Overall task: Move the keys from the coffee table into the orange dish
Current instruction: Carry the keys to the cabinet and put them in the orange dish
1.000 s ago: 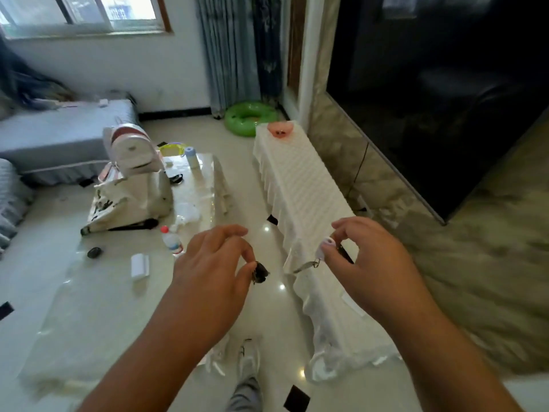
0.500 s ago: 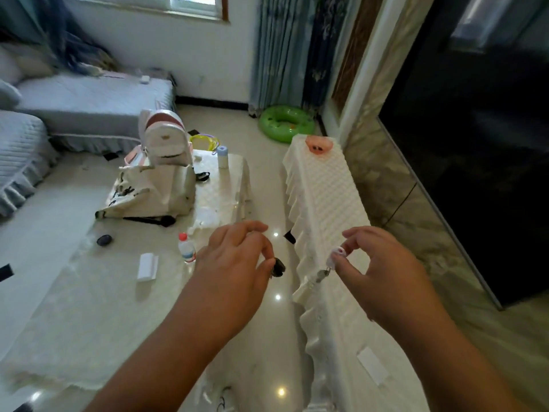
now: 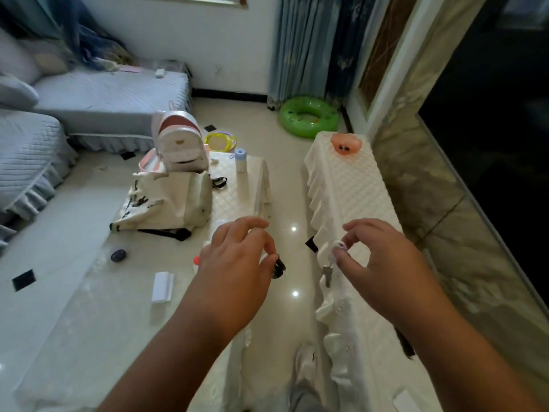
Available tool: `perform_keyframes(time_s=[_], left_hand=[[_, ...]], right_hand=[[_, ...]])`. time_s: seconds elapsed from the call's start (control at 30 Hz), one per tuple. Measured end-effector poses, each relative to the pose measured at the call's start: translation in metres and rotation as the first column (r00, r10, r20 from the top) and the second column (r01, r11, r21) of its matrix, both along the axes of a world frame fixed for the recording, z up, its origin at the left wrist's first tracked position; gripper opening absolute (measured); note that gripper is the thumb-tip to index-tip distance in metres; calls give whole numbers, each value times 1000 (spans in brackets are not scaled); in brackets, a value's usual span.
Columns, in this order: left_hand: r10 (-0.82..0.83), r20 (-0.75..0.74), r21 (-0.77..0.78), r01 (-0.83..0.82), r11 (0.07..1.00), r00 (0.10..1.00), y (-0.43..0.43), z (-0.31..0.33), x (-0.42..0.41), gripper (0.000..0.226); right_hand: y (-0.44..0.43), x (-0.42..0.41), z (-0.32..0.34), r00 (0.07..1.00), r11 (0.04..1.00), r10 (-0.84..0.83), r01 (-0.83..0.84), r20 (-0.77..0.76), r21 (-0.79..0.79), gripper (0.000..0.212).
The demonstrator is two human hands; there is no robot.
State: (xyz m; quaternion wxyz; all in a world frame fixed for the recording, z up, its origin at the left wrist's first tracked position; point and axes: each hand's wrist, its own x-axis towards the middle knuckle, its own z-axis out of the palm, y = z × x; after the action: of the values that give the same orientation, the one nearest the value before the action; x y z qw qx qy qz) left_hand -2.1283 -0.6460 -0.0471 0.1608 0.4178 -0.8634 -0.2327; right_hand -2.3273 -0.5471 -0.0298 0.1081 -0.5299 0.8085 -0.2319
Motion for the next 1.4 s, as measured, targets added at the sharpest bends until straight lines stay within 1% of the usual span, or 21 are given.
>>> perform_keyframes(time_s=[0.13,0.3,0.47,0.53,0.67,0.8,1.07,1.17,1.27,1.4], left_hand=[[20,31,-37,-19,999,999,-38,0,-35,8],[36,7,-154,-35,987,999,-89,8,-97,5],[100,89,-136,-87,987,991,-149,16,-173,7],[135,75,-157,-122,980,988,-167,15,-197,7],[149,58,-144,-140,980,987,-191,10,-234,6],[145,84,-115,-135,984,986,-225,5,-267,9],[69,35,-99,-65,993,997,-332,-10,-339,8],[20,-8,-97,-20,995,1000,-388,-20,-364,6],[-41,-8,-83,40,996,999,-452,-25,-386,5],[-103,-17,-124,100,987,995,-532,-18,-408,5]], right_hand=[[-47,-38,-12,998,1000,6,-4,56,-24,9],[-115,-101,-20,997,995,63,-59,53,-84,14],[-185,-176,-14,994,985,93,-83,58,-154,14],[-205,-204,-16,992,983,113,-103,59,-150,14],[-234,-249,-15,980,983,127,-104,152,-149,12],[-265,-281,-9,979,983,137,-115,150,-144,11],[-353,-347,-14,991,997,38,-28,128,-74,9],[-401,-368,-17,996,997,3,5,93,-82,10],[-458,-387,-13,998,996,-32,37,48,-86,11],[-532,-403,0,997,991,-71,72,12,-113,12]])
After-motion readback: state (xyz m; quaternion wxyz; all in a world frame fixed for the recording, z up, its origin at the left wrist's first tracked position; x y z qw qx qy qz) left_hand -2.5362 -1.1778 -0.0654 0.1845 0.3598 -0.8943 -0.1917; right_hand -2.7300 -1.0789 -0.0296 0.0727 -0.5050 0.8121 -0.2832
